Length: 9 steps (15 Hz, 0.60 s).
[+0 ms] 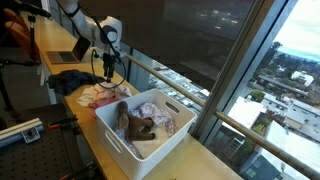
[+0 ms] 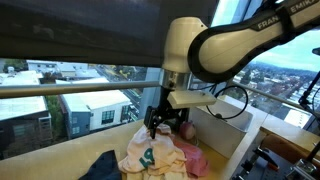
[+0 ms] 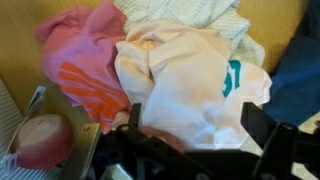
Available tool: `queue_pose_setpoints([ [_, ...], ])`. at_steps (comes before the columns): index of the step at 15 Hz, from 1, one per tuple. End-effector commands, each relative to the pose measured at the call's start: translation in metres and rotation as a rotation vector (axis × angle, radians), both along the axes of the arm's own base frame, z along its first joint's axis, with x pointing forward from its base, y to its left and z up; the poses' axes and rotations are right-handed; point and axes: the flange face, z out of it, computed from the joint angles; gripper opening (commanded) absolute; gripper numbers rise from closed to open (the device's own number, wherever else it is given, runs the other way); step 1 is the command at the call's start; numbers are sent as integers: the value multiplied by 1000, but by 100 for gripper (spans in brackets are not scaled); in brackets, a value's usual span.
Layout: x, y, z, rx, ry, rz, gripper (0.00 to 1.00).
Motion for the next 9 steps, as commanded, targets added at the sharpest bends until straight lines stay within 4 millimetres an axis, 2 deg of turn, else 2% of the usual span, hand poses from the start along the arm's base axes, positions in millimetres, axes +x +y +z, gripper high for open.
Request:
queue_pose_setpoints([
  [1,8,-4,-27,-19,37,-11,100],
  [4,5,-12,-58,-18,74,-27,100],
  [9,-11,-12,-113,-11,136,-38,100],
])
